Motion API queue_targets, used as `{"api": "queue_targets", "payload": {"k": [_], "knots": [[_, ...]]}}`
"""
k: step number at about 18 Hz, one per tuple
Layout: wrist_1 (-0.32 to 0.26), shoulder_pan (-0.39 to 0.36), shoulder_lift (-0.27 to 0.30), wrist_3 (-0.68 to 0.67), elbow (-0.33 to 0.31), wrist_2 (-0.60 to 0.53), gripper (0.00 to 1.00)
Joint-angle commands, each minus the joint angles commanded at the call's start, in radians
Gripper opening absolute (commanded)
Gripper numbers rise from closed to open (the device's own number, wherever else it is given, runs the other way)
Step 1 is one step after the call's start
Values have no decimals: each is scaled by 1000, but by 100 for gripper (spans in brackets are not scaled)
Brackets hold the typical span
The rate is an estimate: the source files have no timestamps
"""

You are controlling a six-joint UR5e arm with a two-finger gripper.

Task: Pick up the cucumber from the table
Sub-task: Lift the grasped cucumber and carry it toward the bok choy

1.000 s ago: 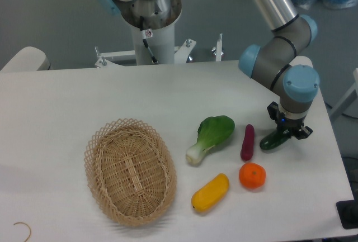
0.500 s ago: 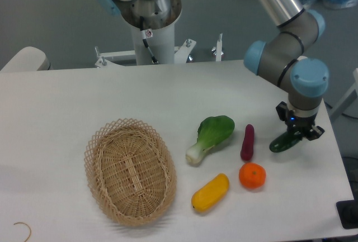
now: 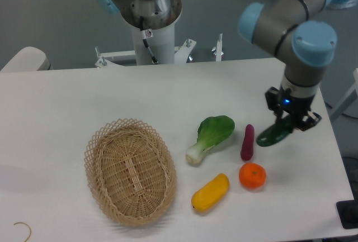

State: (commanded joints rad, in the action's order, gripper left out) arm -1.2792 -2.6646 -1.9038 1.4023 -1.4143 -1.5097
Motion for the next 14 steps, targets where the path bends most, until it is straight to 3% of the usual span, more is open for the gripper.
{"api": "queue_targets", "payload": {"k": [7, 14], "knots": [[-8, 106, 28, -195, -8, 42, 19], [-11, 170, 54, -272, -8, 83, 19]]}}
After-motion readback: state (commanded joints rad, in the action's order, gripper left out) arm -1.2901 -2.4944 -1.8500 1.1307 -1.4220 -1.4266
